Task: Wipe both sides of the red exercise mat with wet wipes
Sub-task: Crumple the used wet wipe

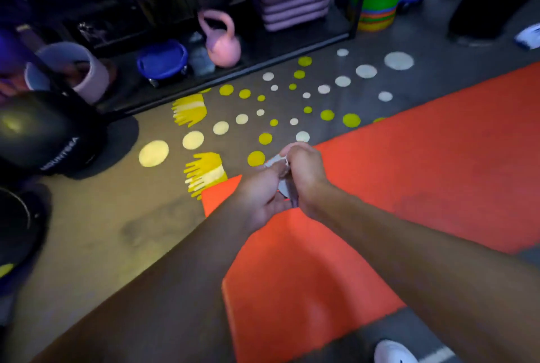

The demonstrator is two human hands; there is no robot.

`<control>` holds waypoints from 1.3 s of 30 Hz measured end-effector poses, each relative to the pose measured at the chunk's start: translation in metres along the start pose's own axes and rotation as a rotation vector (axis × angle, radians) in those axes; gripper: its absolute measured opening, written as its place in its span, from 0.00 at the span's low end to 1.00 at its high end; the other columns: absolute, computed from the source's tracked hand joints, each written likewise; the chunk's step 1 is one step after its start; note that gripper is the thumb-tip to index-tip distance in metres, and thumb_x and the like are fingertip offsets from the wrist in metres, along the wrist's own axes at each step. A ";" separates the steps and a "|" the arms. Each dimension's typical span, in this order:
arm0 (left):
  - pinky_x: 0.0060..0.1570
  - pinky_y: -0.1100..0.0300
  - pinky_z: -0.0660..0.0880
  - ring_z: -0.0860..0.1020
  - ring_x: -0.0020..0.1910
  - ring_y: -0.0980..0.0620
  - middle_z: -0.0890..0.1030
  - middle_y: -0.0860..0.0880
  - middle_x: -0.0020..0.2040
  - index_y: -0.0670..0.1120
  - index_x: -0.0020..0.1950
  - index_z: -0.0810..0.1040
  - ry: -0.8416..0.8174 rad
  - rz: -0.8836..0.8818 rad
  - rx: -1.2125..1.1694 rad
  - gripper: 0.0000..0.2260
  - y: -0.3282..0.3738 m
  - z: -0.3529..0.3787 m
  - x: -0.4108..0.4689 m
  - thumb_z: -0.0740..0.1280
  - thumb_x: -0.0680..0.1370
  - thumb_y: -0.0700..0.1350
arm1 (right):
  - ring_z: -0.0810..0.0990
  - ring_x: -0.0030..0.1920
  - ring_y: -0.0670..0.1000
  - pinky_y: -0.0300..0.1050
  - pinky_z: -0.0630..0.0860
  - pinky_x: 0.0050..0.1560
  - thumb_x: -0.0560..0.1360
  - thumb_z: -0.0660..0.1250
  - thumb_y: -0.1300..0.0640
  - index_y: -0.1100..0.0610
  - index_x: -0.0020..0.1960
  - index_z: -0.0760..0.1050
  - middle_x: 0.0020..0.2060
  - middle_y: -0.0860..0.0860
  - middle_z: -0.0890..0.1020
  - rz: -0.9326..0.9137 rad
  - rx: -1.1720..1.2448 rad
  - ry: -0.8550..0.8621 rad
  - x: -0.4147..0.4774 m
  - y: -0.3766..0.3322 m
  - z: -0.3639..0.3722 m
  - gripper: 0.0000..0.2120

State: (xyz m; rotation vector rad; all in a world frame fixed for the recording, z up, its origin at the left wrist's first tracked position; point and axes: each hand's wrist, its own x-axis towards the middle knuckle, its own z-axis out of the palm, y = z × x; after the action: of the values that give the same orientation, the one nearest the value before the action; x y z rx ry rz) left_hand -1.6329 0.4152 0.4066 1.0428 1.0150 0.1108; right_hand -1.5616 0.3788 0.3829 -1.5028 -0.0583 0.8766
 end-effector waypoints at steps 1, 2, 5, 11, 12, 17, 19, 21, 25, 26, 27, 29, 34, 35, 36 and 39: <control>0.25 0.59 0.78 0.77 0.24 0.53 0.79 0.49 0.29 0.45 0.45 0.77 0.008 0.011 0.049 0.08 0.022 0.009 -0.016 0.61 0.81 0.38 | 0.72 0.30 0.52 0.34 0.66 0.27 0.74 0.57 0.67 0.57 0.41 0.72 0.31 0.54 0.74 -0.014 -0.008 -0.014 -0.016 -0.030 -0.004 0.09; 0.26 0.60 0.77 0.77 0.24 0.53 0.78 0.48 0.30 0.45 0.45 0.76 0.010 0.035 0.111 0.07 0.049 0.023 -0.034 0.62 0.80 0.37 | 0.72 0.30 0.51 0.35 0.65 0.26 0.74 0.59 0.62 0.56 0.42 0.73 0.31 0.52 0.74 -0.030 -0.013 -0.020 -0.032 -0.065 -0.009 0.05; 0.26 0.62 0.72 0.74 0.24 0.51 0.76 0.45 0.31 0.43 0.41 0.75 0.032 0.127 0.194 0.09 0.133 0.070 -0.085 0.63 0.78 0.32 | 0.78 0.39 0.53 0.42 0.71 0.35 0.65 0.60 0.50 0.52 0.41 0.77 0.39 0.52 0.81 -0.093 -0.098 -0.005 -0.071 -0.166 -0.031 0.11; 0.32 0.59 0.73 0.77 0.29 0.51 0.81 0.43 0.37 0.40 0.48 0.80 -0.031 0.273 0.198 0.07 0.262 0.197 -0.163 0.65 0.77 0.32 | 0.75 0.60 0.47 0.46 0.72 0.64 0.73 0.63 0.54 0.48 0.74 0.66 0.66 0.50 0.70 -0.267 -0.179 0.036 -0.127 -0.321 -0.129 0.30; 0.29 0.61 0.74 0.78 0.28 0.51 0.81 0.43 0.37 0.39 0.49 0.80 -0.072 0.278 0.183 0.07 0.276 0.220 -0.173 0.63 0.77 0.31 | 0.76 0.55 0.47 0.45 0.73 0.59 0.70 0.64 0.54 0.48 0.75 0.64 0.66 0.51 0.72 -0.287 -0.196 0.048 -0.133 -0.339 -0.149 0.33; 0.29 0.61 0.77 0.80 0.28 0.52 0.82 0.42 0.38 0.38 0.49 0.79 -0.246 0.275 0.161 0.10 0.329 0.349 -0.221 0.58 0.79 0.31 | 0.76 0.42 0.43 0.35 0.74 0.43 0.71 0.67 0.67 0.55 0.70 0.69 0.51 0.51 0.78 -0.405 -0.330 0.106 -0.170 -0.433 -0.264 0.28; 0.37 0.57 0.80 0.82 0.35 0.49 0.83 0.39 0.45 0.38 0.52 0.78 -0.293 0.261 0.137 0.10 0.341 0.398 -0.237 0.57 0.79 0.33 | 0.75 0.39 0.43 0.34 0.73 0.42 0.72 0.66 0.71 0.55 0.61 0.72 0.46 0.50 0.79 -0.470 -0.375 0.137 -0.184 -0.466 -0.311 0.21; 0.40 0.53 0.81 0.83 0.37 0.47 0.84 0.38 0.45 0.37 0.51 0.78 -0.351 0.245 0.103 0.10 0.355 0.450 -0.253 0.57 0.80 0.35 | 0.74 0.39 0.46 0.40 0.74 0.43 0.72 0.67 0.70 0.56 0.57 0.74 0.43 0.51 0.79 -0.522 -0.427 0.183 -0.192 -0.495 -0.358 0.17; 0.38 0.51 0.81 0.83 0.32 0.46 0.83 0.42 0.32 0.38 0.43 0.76 -0.429 0.219 0.053 0.12 0.369 0.537 -0.275 0.54 0.79 0.33 | 0.74 0.39 0.47 0.40 0.72 0.40 0.72 0.69 0.67 0.59 0.56 0.77 0.41 0.52 0.79 -0.554 -0.479 0.288 -0.204 -0.534 -0.437 0.14; 0.38 0.51 0.81 0.83 0.32 0.46 0.83 0.41 0.33 0.37 0.43 0.76 -0.436 0.223 0.061 0.12 0.371 0.555 -0.277 0.55 0.79 0.32 | 0.74 0.38 0.47 0.40 0.72 0.38 0.72 0.70 0.67 0.58 0.55 0.77 0.40 0.52 0.79 -0.556 -0.475 0.311 -0.206 -0.543 -0.452 0.13; 0.37 0.52 0.81 0.83 0.32 0.46 0.83 0.40 0.35 0.36 0.44 0.77 -0.445 0.230 0.085 0.11 0.373 0.574 -0.278 0.55 0.79 0.31 | 0.73 0.37 0.47 0.39 0.71 0.37 0.71 0.70 0.67 0.56 0.53 0.77 0.39 0.51 0.79 -0.561 -0.472 0.332 -0.208 -0.551 -0.469 0.12; 0.36 0.54 0.81 0.82 0.31 0.48 0.83 0.40 0.39 0.36 0.46 0.78 -0.461 0.259 0.134 0.10 0.375 0.608 -0.278 0.57 0.78 0.30 | 0.73 0.36 0.47 0.41 0.72 0.37 0.71 0.70 0.67 0.53 0.49 0.77 0.38 0.51 0.79 -0.576 -0.469 0.366 -0.207 -0.566 -0.497 0.12; 0.38 0.54 0.77 0.79 0.32 0.48 0.83 0.42 0.39 0.40 0.43 0.81 -0.503 0.303 0.232 0.12 0.387 0.691 -0.270 0.59 0.76 0.31 | 0.75 0.35 0.46 0.39 0.72 0.36 0.69 0.69 0.67 0.49 0.45 0.77 0.34 0.47 0.80 -0.588 -0.432 0.546 -0.191 -0.606 -0.567 0.13; 0.36 0.55 0.75 0.78 0.33 0.47 0.82 0.42 0.39 0.40 0.43 0.82 -0.505 0.311 0.252 0.12 0.391 0.706 -0.266 0.60 0.75 0.31 | 0.76 0.36 0.48 0.39 0.72 0.35 0.70 0.68 0.67 0.50 0.46 0.76 0.35 0.49 0.80 -0.584 -0.390 0.572 -0.185 -0.613 -0.580 0.13; 0.35 0.56 0.73 0.77 0.33 0.47 0.82 0.42 0.39 0.40 0.44 0.82 -0.508 0.322 0.273 0.11 0.394 0.722 -0.261 0.61 0.74 0.31 | 0.77 0.37 0.49 0.39 0.72 0.34 0.71 0.68 0.67 0.52 0.48 0.76 0.37 0.50 0.81 -0.579 -0.350 0.601 -0.179 -0.621 -0.594 0.12; 0.30 0.62 0.71 0.75 0.29 0.50 0.80 0.44 0.36 0.41 0.51 0.82 -0.495 0.342 0.330 0.12 0.404 0.770 -0.240 0.63 0.72 0.31 | 0.76 0.38 0.50 0.40 0.70 0.35 0.71 0.69 0.65 0.55 0.53 0.71 0.40 0.50 0.79 -0.573 -0.293 0.696 -0.159 -0.646 -0.638 0.13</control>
State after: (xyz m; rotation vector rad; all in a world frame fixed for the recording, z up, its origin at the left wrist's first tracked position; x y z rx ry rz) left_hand -1.0510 -0.0009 0.9565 1.4519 0.4060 -0.0394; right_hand -1.0291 -0.1279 0.9397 -1.8588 -0.1006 -0.1399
